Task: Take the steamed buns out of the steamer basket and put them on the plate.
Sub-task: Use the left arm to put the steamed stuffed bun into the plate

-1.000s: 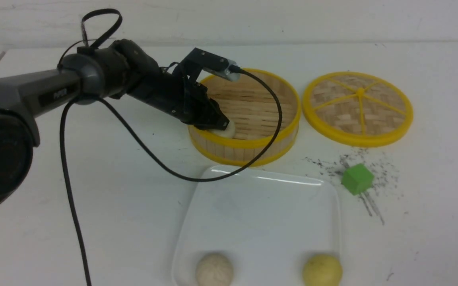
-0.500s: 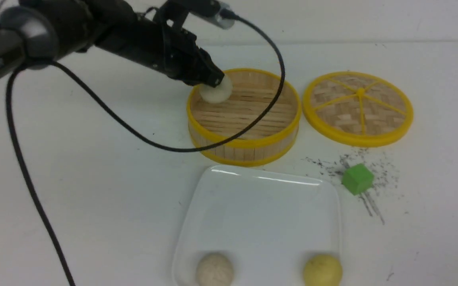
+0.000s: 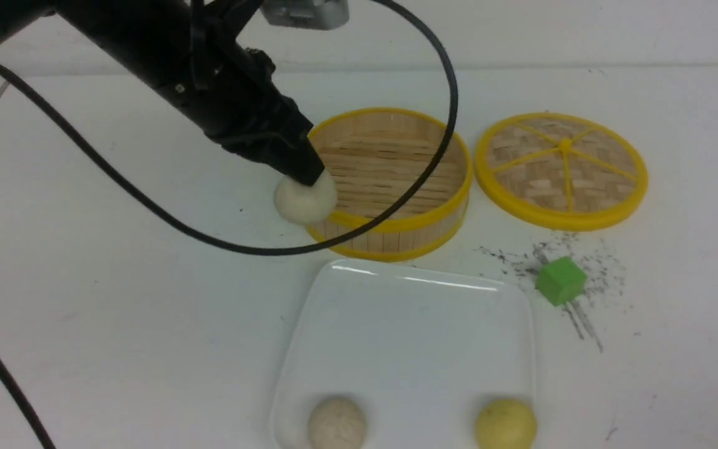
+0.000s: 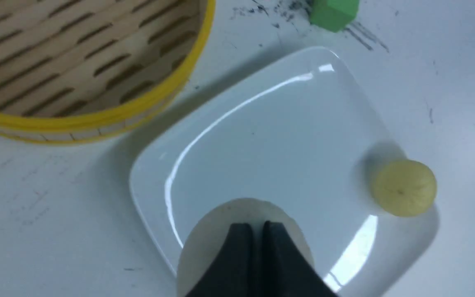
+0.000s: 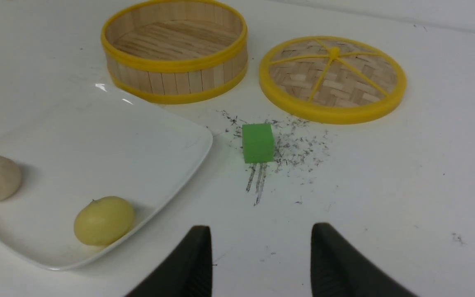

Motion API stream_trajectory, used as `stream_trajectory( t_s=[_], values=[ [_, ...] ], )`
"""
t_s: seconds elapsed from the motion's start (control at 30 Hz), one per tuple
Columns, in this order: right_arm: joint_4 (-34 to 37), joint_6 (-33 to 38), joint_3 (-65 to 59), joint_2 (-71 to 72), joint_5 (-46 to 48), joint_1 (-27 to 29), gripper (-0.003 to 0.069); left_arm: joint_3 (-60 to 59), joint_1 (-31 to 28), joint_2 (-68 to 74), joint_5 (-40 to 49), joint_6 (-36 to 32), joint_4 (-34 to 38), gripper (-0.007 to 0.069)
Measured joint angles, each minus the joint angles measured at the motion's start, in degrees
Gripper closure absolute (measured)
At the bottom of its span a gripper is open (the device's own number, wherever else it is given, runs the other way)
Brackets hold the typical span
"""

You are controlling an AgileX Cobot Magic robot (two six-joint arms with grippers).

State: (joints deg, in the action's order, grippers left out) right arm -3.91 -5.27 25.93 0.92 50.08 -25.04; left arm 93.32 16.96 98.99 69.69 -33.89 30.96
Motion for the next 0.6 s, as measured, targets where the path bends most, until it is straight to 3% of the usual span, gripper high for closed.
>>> stream_trajectory(
  t_s=[0.2, 0.3, 0.33, 0.6],
  values=[
    [0.00, 0.00, 0.00, 0.00, 0.00, 0.00, 0.0315, -9.32, 5.84, -3.71, -0.25, 2.01, -3.04, 0.0602],
    [0.11, 0.00, 0.00, 0.00, 0.00, 0.00, 0.0315, -15.10, 9.66, -4.35, -5.17, 3.37, -5.89, 0.0602],
    [0.22, 0.00, 0.00, 0.00, 0.00, 0.00, 0.0315, -18.57, 11.12, -4.46, -10.77, 3.86, -6.42, 0.0602],
    [1.34, 0.00, 0.00, 0.00, 0.06, 0.00, 0.0315, -28.19, 12.38, -2.24, -28.63, 2.43, -6.42, 0.0601]
  ],
)
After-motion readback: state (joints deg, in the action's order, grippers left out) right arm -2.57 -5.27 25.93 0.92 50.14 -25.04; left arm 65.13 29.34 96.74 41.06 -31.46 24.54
